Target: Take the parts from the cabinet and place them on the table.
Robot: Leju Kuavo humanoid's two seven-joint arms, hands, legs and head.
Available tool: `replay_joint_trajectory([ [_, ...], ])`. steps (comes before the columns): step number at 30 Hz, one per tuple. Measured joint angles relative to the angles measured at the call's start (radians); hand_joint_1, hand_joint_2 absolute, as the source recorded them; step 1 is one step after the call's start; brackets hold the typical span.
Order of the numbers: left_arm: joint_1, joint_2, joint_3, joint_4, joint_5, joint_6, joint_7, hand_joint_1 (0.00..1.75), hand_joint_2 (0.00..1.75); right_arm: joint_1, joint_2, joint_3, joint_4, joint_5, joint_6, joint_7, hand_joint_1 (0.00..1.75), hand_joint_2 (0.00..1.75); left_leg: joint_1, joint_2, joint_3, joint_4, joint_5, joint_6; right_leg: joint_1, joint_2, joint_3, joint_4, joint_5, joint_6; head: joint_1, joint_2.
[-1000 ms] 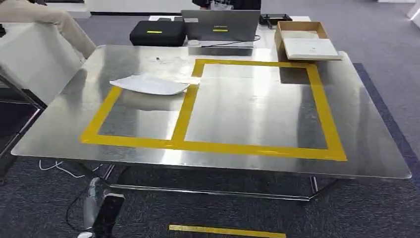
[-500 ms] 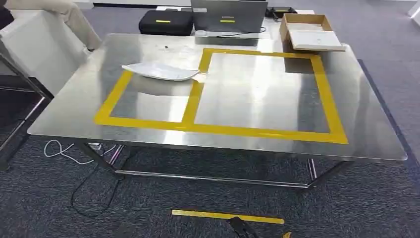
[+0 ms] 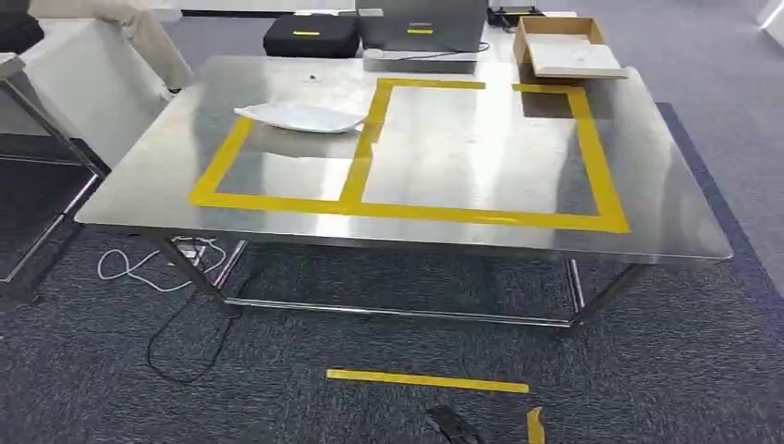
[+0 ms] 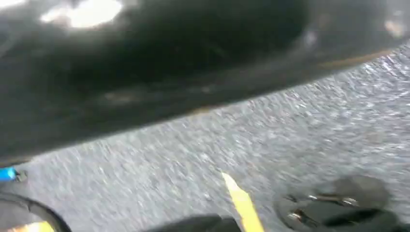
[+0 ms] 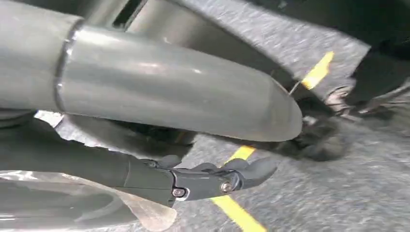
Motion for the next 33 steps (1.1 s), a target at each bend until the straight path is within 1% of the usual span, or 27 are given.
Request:
replay_joint_trajectory([
  [1,-0.005,0.003,-0.014,0.000,-0.035,-0.006,0.022,0.00,0.00,-0.010,-0.018,0.001,-0.001,0.006,0.009,0.006,0.00,0.00,0.000,-0.003,-0.009,0.020,-0.052,-0.010,0.001,-0.001,-0.017,0.001,0.014,-0.007,-0.004,0.000],
  [2,-0.009,0.012,-0.033,0.001,-0.073,-0.022,0.039,0.00,0.00,-0.021,-0.032,0.002,-0.002,0.008,0.020,0.005,0.00,0.00,0.004,-0.003,-0.022,0.072,-0.119,-0.017,0.001,-0.003,-0.031,0.002,0.027,-0.016,-0.010,0.000],
  [3,-0.014,0.019,-0.051,0.001,-0.093,-0.036,0.043,0.00,0.00,-0.032,-0.058,0.001,-0.003,0.007,0.026,-0.001,0.00,0.00,0.009,-0.003,-0.036,0.151,-0.185,-0.024,0.001,-0.003,-0.045,0.003,0.040,-0.016,-0.012,0.000],
  [4,-0.016,0.026,-0.059,0.001,-0.088,-0.040,0.041,0.00,0.00,-0.038,-0.071,0.001,-0.005,0.006,0.031,-0.012,0.00,0.00,0.012,-0.003,-0.048,0.231,-0.228,-0.029,0.002,-0.005,-0.053,0.004,0.053,-0.016,-0.011,0.000],
  [5,-0.016,0.032,-0.061,0.001,-0.064,-0.042,0.021,0.00,0.00,-0.036,-0.108,0.001,-0.008,0.006,0.030,-0.048,0.00,0.00,0.014,-0.003,-0.050,0.300,-0.242,-0.032,0.002,-0.007,-0.070,0.007,0.066,-0.015,-0.012,0.000],
  [7,-0.002,0.043,-0.060,0.005,-0.046,-0.037,-0.020,0.00,0.00,-0.018,-0.155,0.002,-0.010,0.026,0.023,-0.122,0.00,0.00,0.020,-0.002,-0.010,0.307,-0.186,-0.035,0.002,-0.012,-0.102,0.016,0.084,-0.011,-0.011,0.000],
  [8,0.009,0.053,-0.060,0.007,-0.047,-0.037,-0.029,0.00,0.00,-0.007,-0.181,0.003,-0.011,0.040,0.021,-0.151,0.00,0.00,0.023,-0.003,0.042,0.245,-0.150,-0.034,0.002,-0.011,-0.117,0.022,0.091,-0.008,-0.011,0.000],
  [9,0.020,0.057,-0.061,0.010,-0.047,-0.043,-0.025,0.00,0.00,0.003,-0.194,0.005,-0.011,0.049,0.022,-0.168,0.00,0.00,0.023,-0.003,0.103,0.160,-0.134,-0.030,0.001,-0.010,-0.130,0.030,0.096,-0.005,-0.011,0.000],
  [11,0.028,0.067,-0.061,0.016,-0.055,-0.080,0.023,0.00,0.00,0.020,-0.221,0.007,-0.011,0.045,0.018,-0.181,0.00,0.00,0.017,-0.004,0.210,-0.010,-0.165,-0.016,0.005,-0.009,-0.147,0.046,0.105,0.005,-0.011,0.000],
  [12,0.029,0.071,-0.062,0.020,-0.064,-0.098,0.041,0.00,0.00,0.027,-0.236,0.006,-0.011,0.034,0.016,-0.188,0.00,0.00,0.015,-0.004,0.212,-0.024,-0.175,-0.011,0.003,-0.011,-0.153,0.046,0.114,0.013,-0.009,0.000],
  [14,0.036,0.081,-0.071,0.025,-0.086,-0.132,0.069,0.00,0.00,0.031,-0.257,0.000,-0.011,0.010,0.011,-0.203,0.00,0.00,0.008,-0.004,0.194,-0.025,-0.169,-0.002,-0.002,-0.013,-0.167,0.045,0.135,0.029,-0.010,0.000],
  [15,0.044,0.081,-0.074,0.029,-0.090,-0.136,0.067,0.00,0.00,0.031,-0.261,-0.003,-0.011,-0.002,0.016,-0.209,0.00,0.00,0.013,-0.001,0.178,-0.037,-0.153,0.009,0.001,-0.008,-0.173,0.047,0.140,0.036,-0.010,0.000],
  [16,0.046,0.083,-0.075,0.031,-0.089,-0.135,0.056,0.00,0.00,0.030,-0.270,-0.008,-0.011,-0.010,0.024,-0.213,0.00,0.00,0.016,0.006,0.175,-0.037,-0.140,0.019,-0.003,-0.002,-0.187,0.063,0.099,0.040,-0.011,0.000],
  [17,0.048,0.084,-0.075,0.031,-0.078,-0.125,0.051,0.00,0.00,0.033,-0.270,-0.015,-0.011,0.001,0.028,-0.215,0.00,0.00,0.014,0.006,0.157,-0.038,-0.131,0.028,-0.003,0.002,-0.210,0.106,0.039,0.042,-0.007,0.000],
  [19,0.053,0.073,-0.068,0.033,-0.063,-0.091,0.071,0.00,0.00,0.066,-0.233,-0.004,-0.009,0.086,0.005,-0.209,0.00,0.00,0.010,0.005,0.129,-0.036,-0.108,0.034,-0.005,0.005,-0.235,0.248,-0.075,0.044,-0.002,0.000],
  [20,0.057,0.061,-0.066,0.036,-0.070,-0.089,0.090,0.00,0.00,0.084,-0.202,0.013,-0.007,0.141,-0.012,-0.200,0.00,0.00,0.008,0.005,0.113,-0.035,-0.095,0.033,-0.004,0.006,-0.243,0.323,-0.098,0.044,0.001,0.000],
  [21,0.061,0.049,-0.067,0.039,-0.078,-0.093,0.103,0.00,0.00,0.101,-0.175,0.043,-0.003,0.206,-0.026,-0.190,0.00,0.00,0.007,0.004,0.098,-0.033,-0.085,0.031,-0.004,0.006,-0.237,0.356,-0.079,0.044,0.001,0.000],
  [22,0.065,0.047,-0.067,0.040,-0.082,-0.101,0.110,0.00,0.00,0.116,-0.159,0.068,-0.002,0.237,-0.031,-0.185,0.00,0.00,0.007,0.006,0.083,-0.030,-0.076,0.029,-0.004,0.006,-0.214,0.350,-0.038,0.043,0.001,0.000],
  [23,0.070,0.035,-0.068,0.042,-0.105,-0.113,0.102,0.00,0.00,0.129,-0.145,0.093,0.002,0.231,-0.012,-0.174,0.00,0.00,0.007,0.006,0.066,-0.023,-0.066,0.027,-0.005,0.005,-0.175,0.307,0.012,0.045,0.001,0.000],
  [24,0.072,0.037,-0.077,0.042,-0.140,-0.132,0.080,0.00,0.00,0.126,-0.149,0.100,0.004,0.208,0.021,-0.158,0.00,0.00,0.009,0.005,0.047,-0.017,-0.057,0.024,-0.009,0.007,-0.123,0.235,0.042,0.048,0.000,0.000],
  [25,0.068,0.040,-0.094,0.042,-0.178,-0.154,0.053,0.00,0.00,0.105,-0.173,0.100,0.004,0.180,0.072,-0.140,0.00,0.00,0.003,0.005,0.038,-0.010,-0.048,0.019,-0.014,0.007,-0.066,0.147,0.040,0.053,-0.002,0.000],
  [26,0.059,0.046,-0.116,0.042,-0.204,-0.176,0.030,0.00,0.00,0.063,-0.217,0.098,0.002,0.159,0.136,-0.120,0.00,0.00,-0.004,0.007,0.021,-0.001,-0.039,0.016,-0.014,0.009,0.006,0.037,0.000,0.056,0.007,0.000],
  [27,0.048,0.048,-0.130,0.042,-0.202,-0.196,0.027,0.00,0.00,0.033,-0.257,0.095,-0.001,0.150,0.174,-0.110,0.00,0.00,-0.006,0.010,0.014,0.000,-0.026,0.012,-0.014,0.013,0.019,0.000,-0.021,0.039,0.004,0.000],
  [29,0.034,0.046,-0.132,0.042,-0.200,-0.226,0.032,0.00,0.00,0.011,-0.305,0.092,-0.007,0.151,0.187,-0.124,0.00,0.00,0.000,0.011,0.011,-0.003,-0.006,0.007,-0.007,0.012,-0.004,0.010,-0.010,0.031,0.005,0.000],
  [30,0.036,0.046,-0.141,0.042,-0.218,-0.248,0.042,0.00,0.00,0.004,-0.317,0.090,-0.007,0.160,0.181,-0.141,0.00,0.00,0.001,0.009,0.008,-0.004,0.001,-0.001,-0.007,0.009,-0.010,0.008,0.003,0.020,0.007,0.000],
  [31,0.034,0.038,-0.152,0.043,-0.225,-0.263,0.050,0.00,0.00,0.000,-0.327,0.089,-0.007,0.172,0.176,-0.145,0.00,0.00,0.007,0.006,0.002,0.008,-0.030,-0.008,-0.009,0.003,-0.017,0.007,0.013,0.013,0.005,0.000],
  [33,0.026,0.010,-0.157,0.043,-0.187,-0.290,0.100,0.00,0.00,-0.001,-0.325,0.089,-0.006,0.189,0.170,-0.134,0.00,0.00,0.008,0.005,-0.023,0.121,-0.156,-0.019,-0.008,0.001,-0.037,0.011,0.030,-0.001,-0.005,0.000],
])
